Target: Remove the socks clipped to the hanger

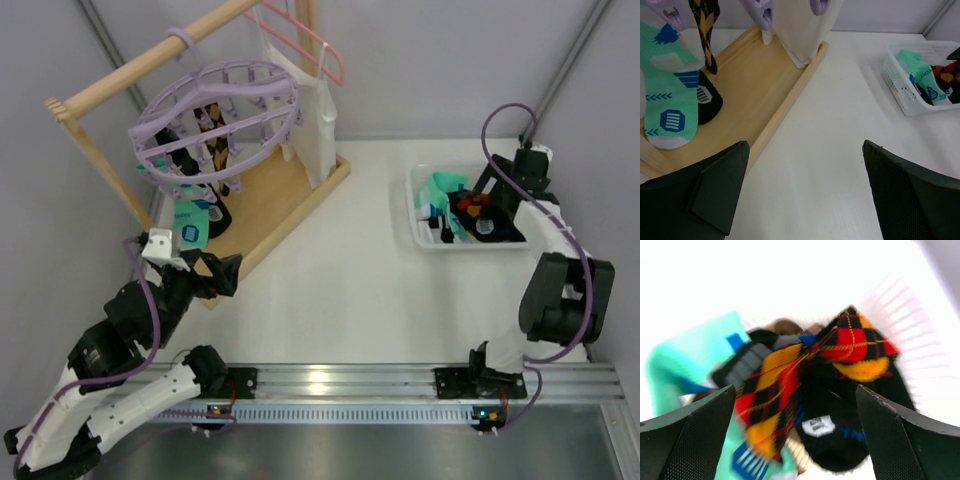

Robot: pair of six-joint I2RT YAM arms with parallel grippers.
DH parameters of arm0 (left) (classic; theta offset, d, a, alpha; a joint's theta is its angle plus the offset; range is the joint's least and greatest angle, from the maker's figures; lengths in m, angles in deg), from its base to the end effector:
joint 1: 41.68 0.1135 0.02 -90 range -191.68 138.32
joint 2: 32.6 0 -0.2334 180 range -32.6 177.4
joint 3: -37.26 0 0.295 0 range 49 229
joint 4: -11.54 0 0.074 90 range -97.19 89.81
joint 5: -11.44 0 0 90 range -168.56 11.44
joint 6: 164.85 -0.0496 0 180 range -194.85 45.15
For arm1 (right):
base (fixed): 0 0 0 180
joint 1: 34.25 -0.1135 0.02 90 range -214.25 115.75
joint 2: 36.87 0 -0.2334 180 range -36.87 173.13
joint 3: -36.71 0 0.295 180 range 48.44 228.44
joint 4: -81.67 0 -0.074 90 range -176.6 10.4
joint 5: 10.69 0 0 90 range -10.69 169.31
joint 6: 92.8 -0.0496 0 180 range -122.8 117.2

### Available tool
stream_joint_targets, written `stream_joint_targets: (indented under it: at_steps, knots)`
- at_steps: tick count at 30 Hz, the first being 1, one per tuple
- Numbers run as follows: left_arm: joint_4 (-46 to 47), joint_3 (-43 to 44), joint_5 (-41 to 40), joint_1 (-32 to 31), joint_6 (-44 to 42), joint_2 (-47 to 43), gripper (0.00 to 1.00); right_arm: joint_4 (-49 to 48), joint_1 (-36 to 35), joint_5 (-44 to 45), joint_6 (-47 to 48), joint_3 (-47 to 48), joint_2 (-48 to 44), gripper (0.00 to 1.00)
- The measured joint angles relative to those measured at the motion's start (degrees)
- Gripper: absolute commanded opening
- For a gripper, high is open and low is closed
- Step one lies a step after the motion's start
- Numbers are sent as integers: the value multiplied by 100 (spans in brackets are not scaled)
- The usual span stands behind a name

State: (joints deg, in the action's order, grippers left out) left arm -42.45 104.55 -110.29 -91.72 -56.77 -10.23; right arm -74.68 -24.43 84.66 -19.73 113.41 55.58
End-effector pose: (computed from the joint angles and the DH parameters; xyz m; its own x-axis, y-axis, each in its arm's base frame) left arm 0.1021 -0.0812 0.3923 -0.1951 -0.1782 -0.9645 0.2712 0.9352 -0.2277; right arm 0.4025 -0.0744 0.1883 -0.5282 0.3857 -0.7565 0.4125 0.8953 0.1684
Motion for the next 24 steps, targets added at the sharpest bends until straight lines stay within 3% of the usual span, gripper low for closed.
stream_joint_targets:
  at_steps: [7, 11, 14, 19, 24]
  knots:
    - [216, -114, -699, 2, 85, -201, 98, -11, -334, 140, 37, -81, -1895, 99]
    - [254, -166, -968, 98, 199, -212, 98, -1023, -1611, -404, 26, -946, -3115, 100]
    - [271, -208, -1110, 411, 341, -310, 98, -2245, -2664, -1180, -120, -1867, -3471, 99]
    - [297, -260, -1432, 1067, 507, -531, 98, -3799, -4315, -1650, -81, -2400, -2492, 98]
    - [326, -391, -1598, 1650, 691, -616, 98, -4673, -5746, -2124, 391, -1429, -581, 98]
